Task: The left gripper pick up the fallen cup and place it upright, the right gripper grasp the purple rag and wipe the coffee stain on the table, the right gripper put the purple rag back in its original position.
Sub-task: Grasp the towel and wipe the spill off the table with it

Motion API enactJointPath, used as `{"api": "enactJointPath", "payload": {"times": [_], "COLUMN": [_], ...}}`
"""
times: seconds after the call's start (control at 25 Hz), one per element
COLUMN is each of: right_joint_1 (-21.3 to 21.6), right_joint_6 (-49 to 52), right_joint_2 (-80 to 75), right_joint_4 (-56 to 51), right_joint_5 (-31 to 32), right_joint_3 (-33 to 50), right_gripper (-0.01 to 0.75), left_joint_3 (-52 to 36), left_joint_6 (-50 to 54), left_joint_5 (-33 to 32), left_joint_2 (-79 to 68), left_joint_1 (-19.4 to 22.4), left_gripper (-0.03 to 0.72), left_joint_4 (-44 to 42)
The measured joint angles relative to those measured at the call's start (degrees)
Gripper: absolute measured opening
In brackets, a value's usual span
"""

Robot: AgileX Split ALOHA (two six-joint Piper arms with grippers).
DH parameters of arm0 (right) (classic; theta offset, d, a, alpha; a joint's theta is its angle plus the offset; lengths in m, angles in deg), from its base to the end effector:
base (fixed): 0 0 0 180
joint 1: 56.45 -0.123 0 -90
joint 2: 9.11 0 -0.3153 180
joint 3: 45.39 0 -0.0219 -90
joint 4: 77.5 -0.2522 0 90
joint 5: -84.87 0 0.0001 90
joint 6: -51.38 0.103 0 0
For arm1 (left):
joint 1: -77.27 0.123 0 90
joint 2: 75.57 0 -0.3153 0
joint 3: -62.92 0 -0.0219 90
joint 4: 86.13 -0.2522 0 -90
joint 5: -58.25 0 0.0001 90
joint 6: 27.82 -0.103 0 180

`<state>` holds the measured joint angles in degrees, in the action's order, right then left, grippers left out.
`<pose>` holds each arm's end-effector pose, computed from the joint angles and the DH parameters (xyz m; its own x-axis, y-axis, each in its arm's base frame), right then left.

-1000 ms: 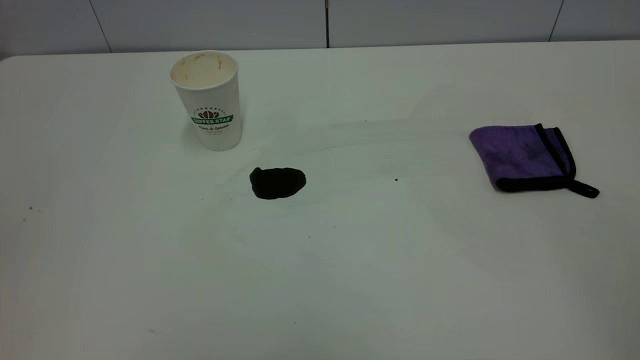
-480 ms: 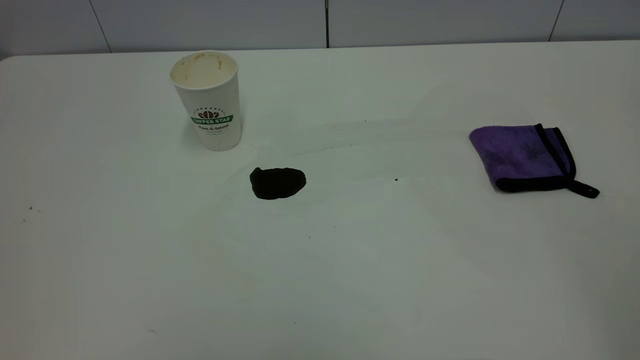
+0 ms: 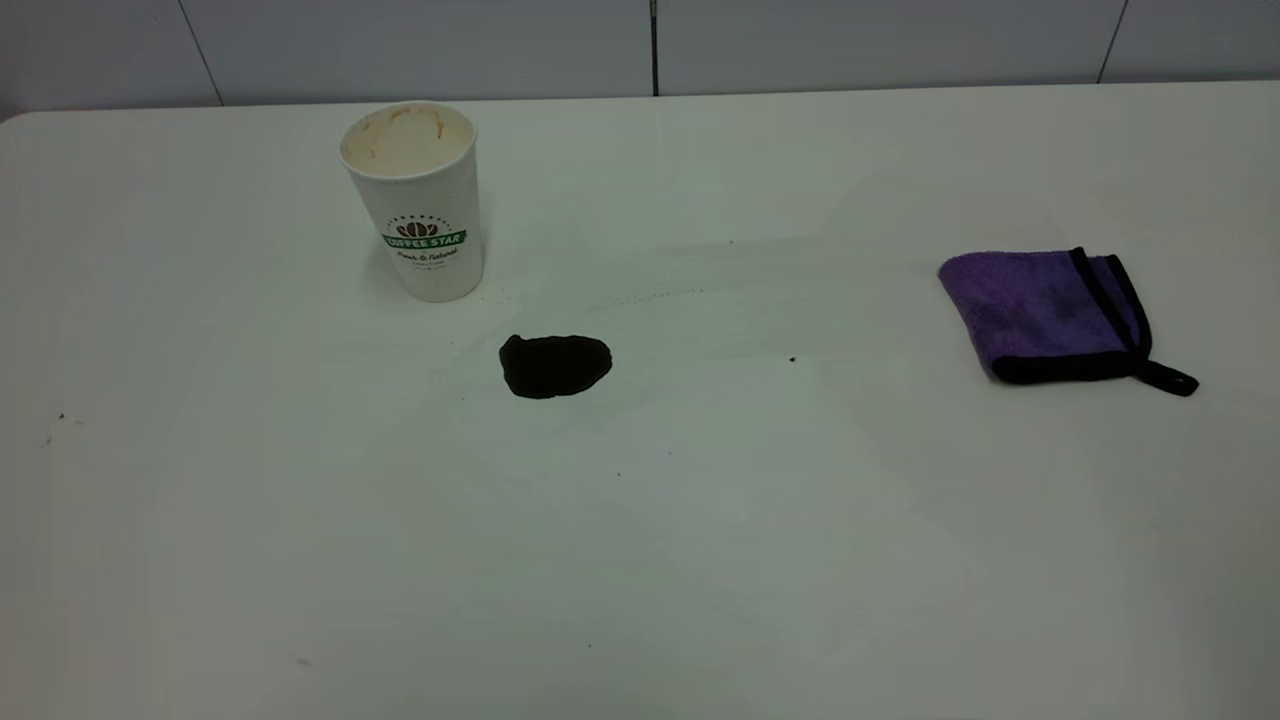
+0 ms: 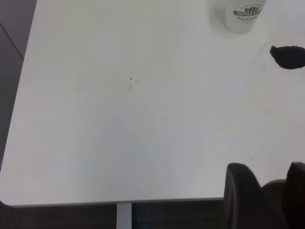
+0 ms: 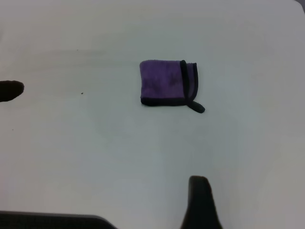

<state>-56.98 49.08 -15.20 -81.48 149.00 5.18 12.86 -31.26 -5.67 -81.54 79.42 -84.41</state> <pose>-0.0266 0.0062 0.2607 -0.5104 -0.0145 -0.8598 -0.0679 0.9974 0.0235 -0.0274 -0.0038 0.2634 -0.4989 0.0281 -0.8662 0.0092 0.9996 0.0271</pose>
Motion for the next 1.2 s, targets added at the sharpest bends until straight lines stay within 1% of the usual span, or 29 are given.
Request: {"api": "enactJointPath", "payload": {"times": [0.72,0.92,1.04,1.2], "right_joint_1": [0.0,0.0,0.0,0.0], "right_joint_6": [0.1,2.6,3.9,4.7], "right_joint_2": [0.0,-1.0,-5.9,-18.6], "right_joint_4": [0.0,2.5,4.9,5.5], "right_joint_5": [0.0,-0.1,-1.9,-8.2], "right_joint_3": [0.0,-0.1,-1.2,-5.0], "right_gripper": [0.58,0.58,0.58,0.58], "left_joint_3": [0.0,0.0,0.0,0.0], "left_joint_6": [0.2,0.2,0.2,0.2], "left_joint_5": [0.0,0.0,0.0,0.0], "left_joint_2": [0.0,0.0,0.0,0.0], "left_joint_1": [0.0,0.0,0.0,0.0], "left_gripper": [0.24,0.24,0.24,0.24], "left_joint_4": [0.0,0.0,0.0,0.0]}}
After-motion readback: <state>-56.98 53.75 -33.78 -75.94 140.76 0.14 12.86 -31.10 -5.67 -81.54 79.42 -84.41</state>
